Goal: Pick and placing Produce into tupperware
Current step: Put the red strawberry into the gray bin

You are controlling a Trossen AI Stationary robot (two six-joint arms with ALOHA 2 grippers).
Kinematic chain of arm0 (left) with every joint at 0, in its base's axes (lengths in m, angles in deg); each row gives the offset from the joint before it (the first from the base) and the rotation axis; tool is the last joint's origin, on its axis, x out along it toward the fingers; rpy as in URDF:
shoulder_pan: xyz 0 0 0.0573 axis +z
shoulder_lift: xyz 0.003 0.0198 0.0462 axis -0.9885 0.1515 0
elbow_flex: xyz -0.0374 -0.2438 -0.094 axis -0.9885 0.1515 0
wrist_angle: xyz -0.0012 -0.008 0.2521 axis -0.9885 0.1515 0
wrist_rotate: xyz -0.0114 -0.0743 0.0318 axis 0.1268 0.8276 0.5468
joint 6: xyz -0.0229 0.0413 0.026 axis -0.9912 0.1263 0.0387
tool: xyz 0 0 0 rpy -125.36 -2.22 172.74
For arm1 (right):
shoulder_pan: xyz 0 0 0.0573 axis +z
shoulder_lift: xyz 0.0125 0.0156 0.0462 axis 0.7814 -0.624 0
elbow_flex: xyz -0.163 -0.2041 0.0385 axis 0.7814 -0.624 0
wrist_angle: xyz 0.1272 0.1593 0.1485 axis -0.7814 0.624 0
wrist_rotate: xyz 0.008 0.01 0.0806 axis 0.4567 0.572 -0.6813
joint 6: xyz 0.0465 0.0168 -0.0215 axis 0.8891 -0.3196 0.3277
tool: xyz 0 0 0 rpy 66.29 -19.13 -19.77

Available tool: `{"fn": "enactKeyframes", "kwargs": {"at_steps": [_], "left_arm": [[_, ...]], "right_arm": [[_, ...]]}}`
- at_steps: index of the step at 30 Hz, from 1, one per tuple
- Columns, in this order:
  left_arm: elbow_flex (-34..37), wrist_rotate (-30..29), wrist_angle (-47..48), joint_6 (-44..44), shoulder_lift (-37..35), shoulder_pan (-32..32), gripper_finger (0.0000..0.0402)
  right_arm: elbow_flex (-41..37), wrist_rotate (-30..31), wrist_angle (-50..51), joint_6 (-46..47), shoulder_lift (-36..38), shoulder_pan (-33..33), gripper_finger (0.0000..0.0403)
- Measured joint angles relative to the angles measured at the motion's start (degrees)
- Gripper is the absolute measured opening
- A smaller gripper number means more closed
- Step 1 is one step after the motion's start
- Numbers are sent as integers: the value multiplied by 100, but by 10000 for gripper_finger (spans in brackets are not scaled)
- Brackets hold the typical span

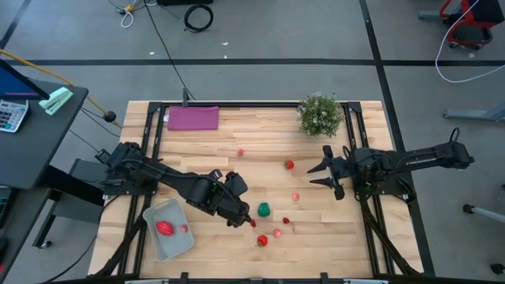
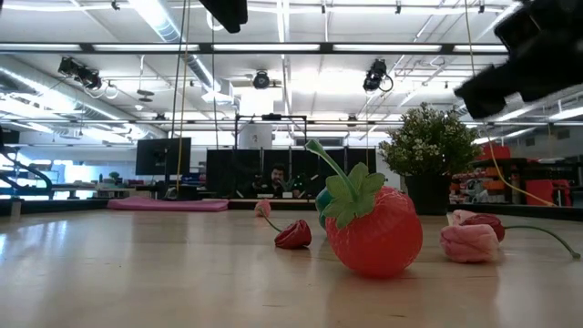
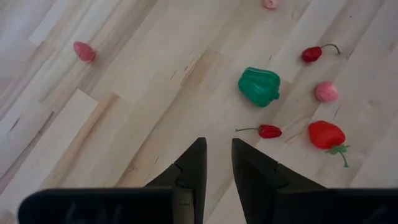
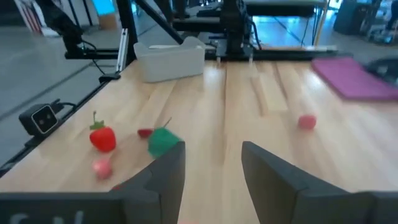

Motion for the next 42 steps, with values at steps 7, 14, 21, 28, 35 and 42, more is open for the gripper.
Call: {"fn": "enactKeyframes", "kwargs": {"at_steps": [7, 14, 21, 28, 35, 42], "left_arm": [[0, -61, -2, 8, 0, 134, 73], [0, -252, -3, 10, 1, 219, 72], [0, -284, -1, 10, -1, 181, 68], [0, -284, -3, 8, -1, 97, 66], [0, -285, -3, -8, -1, 103, 56], [0, -284, -5, -6, -1, 103, 58]], "right_arm": [[1853, 394, 1804, -446, -1752, 0, 170], [2112, 670, 1666, -650, -3625, 0, 170], [2105, 1739, 744, -1477, -4681, -22, 165], [2107, 1483, 494, -1497, -5087, -513, 168], [2107, 1216, -251, -1508, -5463, -994, 169], [2107, 1014, -219, -1515, -5695, -1107, 169]]}}
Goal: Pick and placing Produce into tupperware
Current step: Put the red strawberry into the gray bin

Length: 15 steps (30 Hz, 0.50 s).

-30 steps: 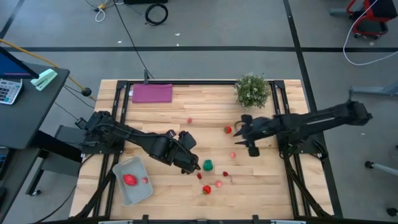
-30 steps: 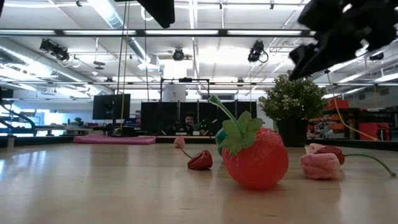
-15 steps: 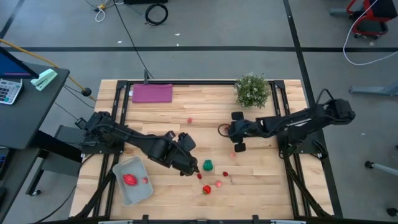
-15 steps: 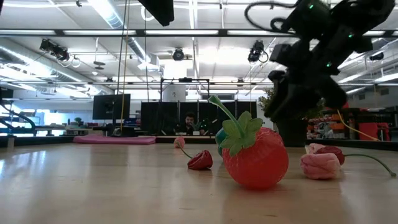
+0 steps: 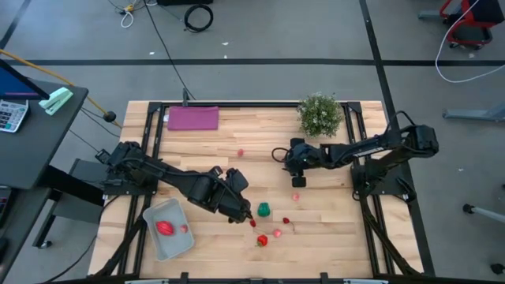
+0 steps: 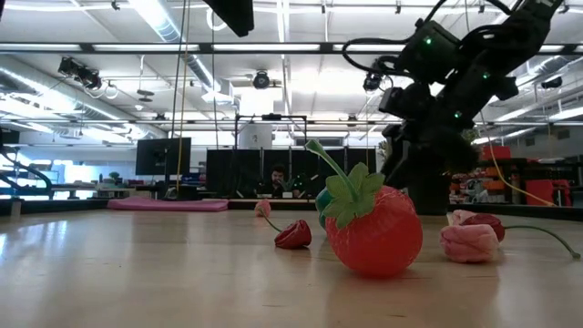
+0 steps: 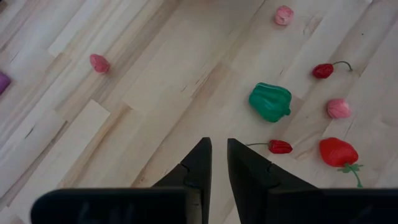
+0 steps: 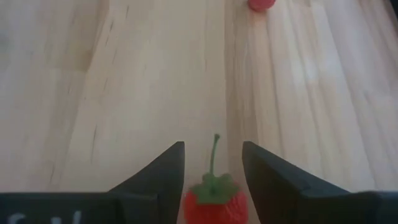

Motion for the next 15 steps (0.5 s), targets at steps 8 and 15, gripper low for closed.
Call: {"fn": "enactKeyframes", "kwargs": {"at_steps": [8, 15], "left_arm": [[0, 0, -7, 0, 0, -2, 52], [0, 0, -6, 2, 0, -2, 55]], "right_arm": [[0, 6, -24, -4, -246, -124, 169], [0, 71, -77, 24, -280, -178, 136]]}}
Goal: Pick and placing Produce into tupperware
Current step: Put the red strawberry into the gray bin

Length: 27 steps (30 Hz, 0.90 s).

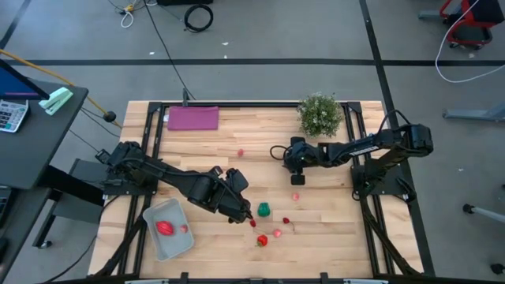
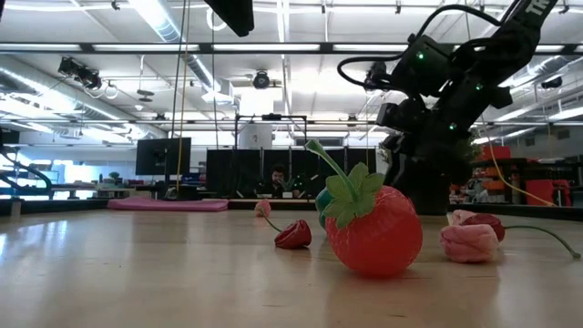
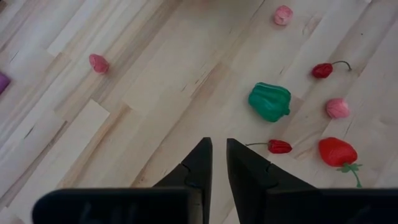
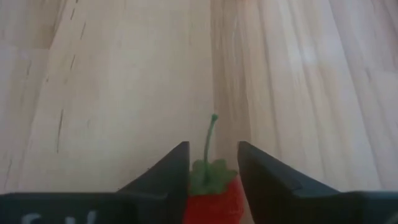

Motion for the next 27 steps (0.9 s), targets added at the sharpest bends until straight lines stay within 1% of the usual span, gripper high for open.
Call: {"fn": "enactKeyframes", "kwargs": {"at_steps": [3, 7, 8, 12, 15, 17, 20, 24, 27], "left_arm": [[0, 0, 0, 2, 0, 2, 56], [0, 0, 2, 7, 0, 0, 50], [0, -11, 0, 6, 0, 0, 48], [0, -156, 8, 36, 0, 0, 38], [0, -202, 82, 76, -3, 0, 25], [0, -204, 185, 74, -25, 0, 15], [0, -210, 506, 65, -92, 0, 5], [0, -340, 988, -162, -337, 8, 11], [0, -547, 1403, -432, -639, -6, 18]], "right_arm": [[0, 74, -2, 79, 4, 0, 94], [0, 219, -17, 204, 35, 0, 20], [0, 244, -12, 199, 53, 0, 12], [0, 349, -212, 305, 59, 0, 15], [0, 270, -669, 400, 63, 90, 6], [42, 23, -1031, 639, 98, 227, 6], [354, -572, -1558, 1010, 122, 472, 4], [1128, -1243, -1804, 1291, 117, 952, 4], [1826, -1503, -1802, 1207, -46, 1398, 3]]}}
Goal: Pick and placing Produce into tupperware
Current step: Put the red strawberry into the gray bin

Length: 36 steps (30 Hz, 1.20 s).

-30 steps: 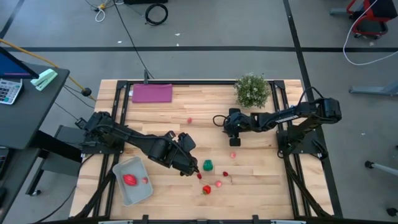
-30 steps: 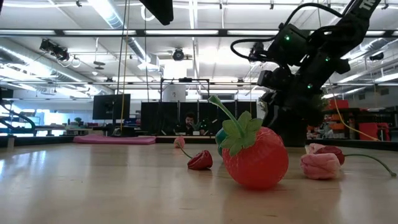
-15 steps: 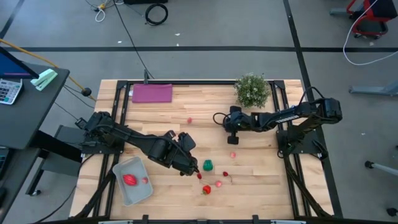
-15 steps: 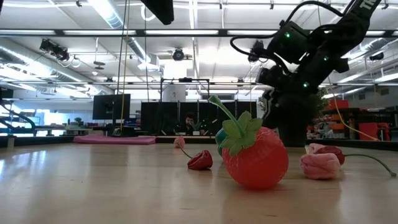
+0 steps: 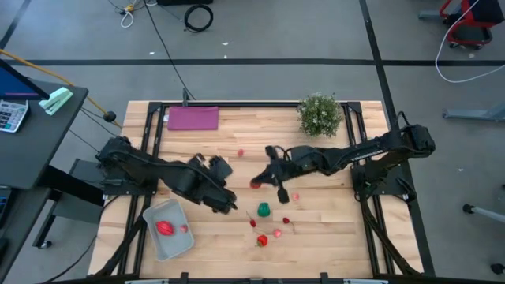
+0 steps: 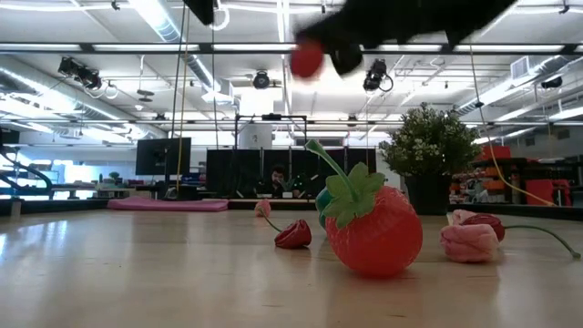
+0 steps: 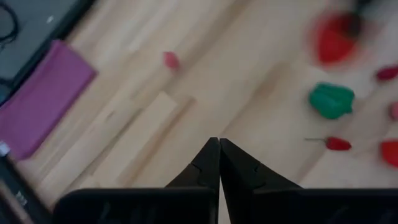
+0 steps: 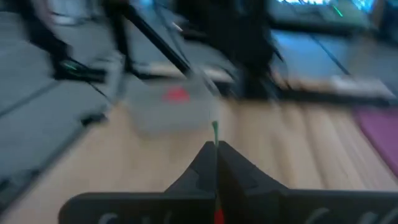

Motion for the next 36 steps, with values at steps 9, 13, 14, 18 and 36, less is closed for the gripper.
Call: {"fn": "enactKeyframes", "kwargs": {"at_steps": [9, 13, 14, 18, 36], "left_arm": [[0, -674, 640, -598, -914, -152, 9], [-1, -732, 641, -492, -1193, -147, 20], [0, -744, 644, -457, -1257, -143, 20], [0, -791, 647, -287, -1427, -143, 9], [0, -797, 644, -265, -1500, -139, 9]], "right_arm": [[2261, -90, 118, -586, -1765, 957, 2], [3554, -441, 275, -508, -2874, 987, 1], [3902, -563, 308, -444, -3149, 983, 1], [5293, -693, 695, -406, -4126, 980, 0], [8406, -666, 1558, -331, -6759, 876, 0]]}}
